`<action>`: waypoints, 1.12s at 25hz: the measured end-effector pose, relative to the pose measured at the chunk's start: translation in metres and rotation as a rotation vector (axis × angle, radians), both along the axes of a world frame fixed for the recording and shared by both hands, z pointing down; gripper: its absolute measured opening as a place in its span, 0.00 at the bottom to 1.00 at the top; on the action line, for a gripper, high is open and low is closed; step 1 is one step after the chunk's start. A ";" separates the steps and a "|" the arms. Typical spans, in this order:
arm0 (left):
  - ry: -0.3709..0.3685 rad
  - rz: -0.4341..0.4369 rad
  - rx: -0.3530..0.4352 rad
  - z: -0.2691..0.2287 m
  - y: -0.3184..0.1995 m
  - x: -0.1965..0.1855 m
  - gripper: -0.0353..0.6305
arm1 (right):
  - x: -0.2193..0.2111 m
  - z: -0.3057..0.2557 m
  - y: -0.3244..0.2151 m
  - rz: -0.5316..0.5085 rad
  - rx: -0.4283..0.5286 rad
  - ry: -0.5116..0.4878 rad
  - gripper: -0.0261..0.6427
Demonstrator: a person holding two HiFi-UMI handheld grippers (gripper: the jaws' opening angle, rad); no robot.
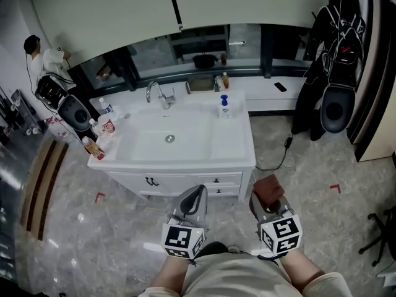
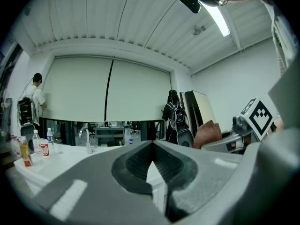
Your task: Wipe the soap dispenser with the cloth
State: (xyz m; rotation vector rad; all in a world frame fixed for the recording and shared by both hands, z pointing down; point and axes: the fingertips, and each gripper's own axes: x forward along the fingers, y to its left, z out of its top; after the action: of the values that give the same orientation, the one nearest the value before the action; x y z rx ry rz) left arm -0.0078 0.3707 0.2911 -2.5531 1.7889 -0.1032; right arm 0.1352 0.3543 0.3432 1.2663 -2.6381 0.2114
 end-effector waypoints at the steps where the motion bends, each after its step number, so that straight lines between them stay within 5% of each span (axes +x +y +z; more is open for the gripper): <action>1: 0.001 -0.002 -0.005 0.002 0.000 -0.001 0.05 | -0.001 0.001 -0.001 -0.001 -0.005 -0.002 0.16; 14: 0.001 -0.004 -0.078 0.026 -0.066 -0.026 0.05 | -0.020 0.029 -0.060 -0.006 -0.094 0.005 0.16; 28: 0.032 0.096 -0.160 0.059 -0.303 -0.082 0.05 | -0.067 0.053 -0.287 0.087 -0.186 0.032 0.16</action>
State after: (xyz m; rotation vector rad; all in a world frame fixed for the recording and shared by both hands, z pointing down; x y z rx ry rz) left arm -0.0896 0.0672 0.3498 -2.7602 1.7318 -0.2129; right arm 0.0682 0.0674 0.3962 1.3114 -2.4724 0.4352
